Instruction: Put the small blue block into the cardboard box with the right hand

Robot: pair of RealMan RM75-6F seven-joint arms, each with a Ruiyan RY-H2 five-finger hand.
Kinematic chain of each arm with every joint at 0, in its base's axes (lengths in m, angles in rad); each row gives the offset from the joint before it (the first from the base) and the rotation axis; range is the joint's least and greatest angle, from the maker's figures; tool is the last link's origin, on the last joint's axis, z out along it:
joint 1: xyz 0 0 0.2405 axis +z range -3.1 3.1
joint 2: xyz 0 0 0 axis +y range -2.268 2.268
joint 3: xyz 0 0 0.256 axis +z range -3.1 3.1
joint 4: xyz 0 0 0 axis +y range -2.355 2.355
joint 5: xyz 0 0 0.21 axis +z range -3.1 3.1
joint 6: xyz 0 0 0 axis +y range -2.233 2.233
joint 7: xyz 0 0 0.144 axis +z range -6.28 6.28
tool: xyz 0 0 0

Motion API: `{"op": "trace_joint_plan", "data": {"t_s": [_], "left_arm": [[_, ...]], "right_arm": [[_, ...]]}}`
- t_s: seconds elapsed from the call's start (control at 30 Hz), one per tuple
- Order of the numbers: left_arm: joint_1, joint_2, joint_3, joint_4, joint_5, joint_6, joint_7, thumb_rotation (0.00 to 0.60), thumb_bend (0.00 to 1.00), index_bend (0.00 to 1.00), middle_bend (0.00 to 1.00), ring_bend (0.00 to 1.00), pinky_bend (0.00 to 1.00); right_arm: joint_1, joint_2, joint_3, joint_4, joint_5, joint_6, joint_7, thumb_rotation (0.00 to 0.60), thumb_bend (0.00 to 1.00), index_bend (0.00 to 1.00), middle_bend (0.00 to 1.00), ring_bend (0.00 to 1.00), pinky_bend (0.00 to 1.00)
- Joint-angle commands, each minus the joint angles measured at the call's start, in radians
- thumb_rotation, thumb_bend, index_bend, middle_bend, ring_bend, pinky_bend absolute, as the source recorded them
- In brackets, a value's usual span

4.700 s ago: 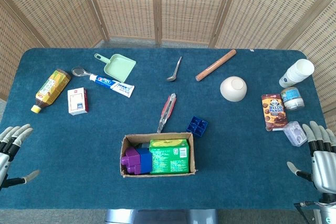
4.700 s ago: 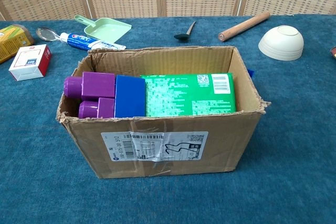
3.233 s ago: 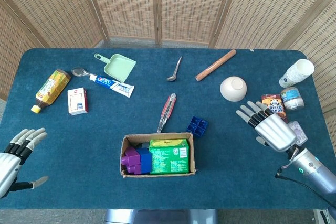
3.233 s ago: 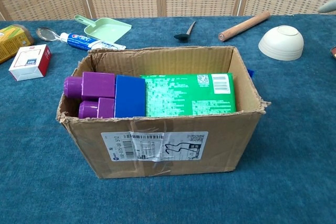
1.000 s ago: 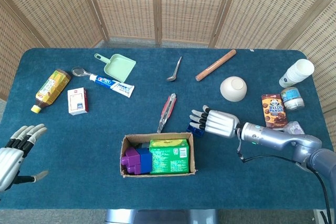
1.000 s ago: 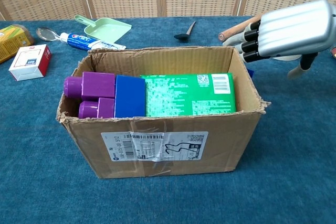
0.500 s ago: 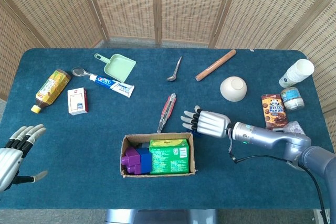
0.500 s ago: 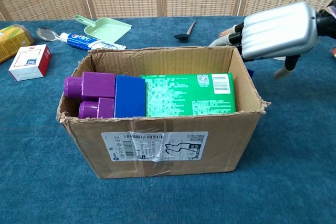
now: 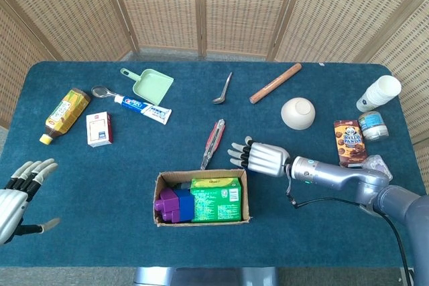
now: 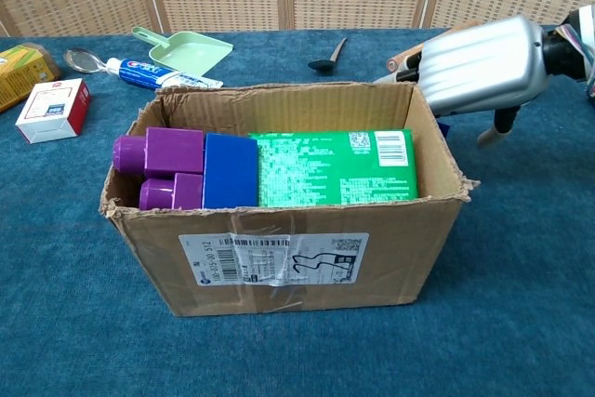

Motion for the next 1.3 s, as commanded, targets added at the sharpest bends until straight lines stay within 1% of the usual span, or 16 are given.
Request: {"op": "trace_joint_plan", "data": {"t_s": [0.03, 0.1, 0.2, 0.27, 0.33, 0.4, 0.6, 0.8, 0.97, 1.13, 1.3], "left_arm": [[0.0, 0.001, 0.0, -0.001, 0.001, 0.001, 0.0, 0.6, 0.07, 0.03, 0.0, 0.0, 0.04], [0.0, 0.003, 0.001, -0.003, 0.004, 0.002, -0.001, 0.6, 0.07, 0.03, 0.0, 0.0, 0.04], [0.001, 0.005, 0.002, -0.004, 0.008, 0.003, -0.001, 0.6, 0.07, 0.03, 0.0, 0.0, 0.04], [0.001, 0.005, 0.002, -0.004, 0.009, 0.004, -0.002, 0.6, 0.07, 0.03, 0.0, 0.0, 0.04], [0.0, 0.005, 0.002, -0.004, 0.008, 0.003, -0.004, 0.6, 0.07, 0.03, 0.0, 0.0, 0.04], [0.0, 0.005, 0.003, -0.003, 0.01, 0.003, -0.005, 0.6, 0.07, 0.03, 0.0, 0.0, 0.04], [0.002, 0.007, 0.004, 0.0, 0.013, 0.007, -0.01, 0.6, 0.07, 0.03, 0.0, 0.0, 0.04], [0.003, 0.004, 0.005, 0.004, 0.012, 0.006, -0.013, 0.6, 0.07, 0.03, 0.0, 0.0, 0.04], [0.003, 0.004, 0.004, 0.004, 0.014, 0.008, -0.017, 0.6, 0.07, 0.03, 0.0, 0.0, 0.04], [-0.001, 0.005, 0.001, 0.005, 0.017, 0.011, -0.022, 0.6, 0.07, 0.03, 0.0, 0.0, 0.04], [-0.009, 0.008, -0.004, 0.006, 0.017, 0.005, -0.034, 0.6, 0.07, 0.03, 0.0, 0.0, 0.05]], "right_arm": [[0.003, -0.011, -0.019, 0.025, -0.02, 0.025, 0.021, 0.6, 0.09, 0.0, 0.01, 0.0, 0.28], [0.003, -0.018, -0.028, 0.039, -0.029, 0.051, 0.05, 0.6, 0.14, 0.01, 0.06, 0.01, 0.28], [0.0, -0.027, -0.042, 0.058, -0.038, 0.081, 0.088, 0.6, 0.28, 0.11, 0.16, 0.07, 0.28], [-0.003, -0.034, -0.049, 0.072, -0.045, 0.104, 0.105, 0.6, 0.36, 0.2, 0.23, 0.14, 0.32], [-0.01, -0.046, -0.058, 0.093, -0.055, 0.138, 0.126, 0.6, 0.41, 0.26, 0.3, 0.21, 0.38], [-0.018, -0.055, -0.062, 0.111, -0.057, 0.159, 0.136, 0.6, 0.44, 0.3, 0.35, 0.26, 0.43], [-0.044, -0.067, -0.059, 0.152, -0.048, 0.216, 0.142, 0.6, 0.48, 0.38, 0.41, 0.31, 0.49], [-0.061, -0.061, -0.06, 0.181, -0.054, 0.275, 0.136, 0.6, 0.48, 0.41, 0.43, 0.33, 0.51], [-0.081, -0.038, -0.057, 0.198, -0.053, 0.33, 0.123, 0.6, 0.48, 0.42, 0.44, 0.34, 0.51], [-0.093, 0.01, -0.054, 0.178, -0.053, 0.367, 0.096, 0.6, 0.48, 0.42, 0.44, 0.34, 0.52], [-0.1, 0.08, -0.049, 0.121, -0.053, 0.39, 0.063, 0.6, 0.48, 0.42, 0.44, 0.34, 0.52]]}}
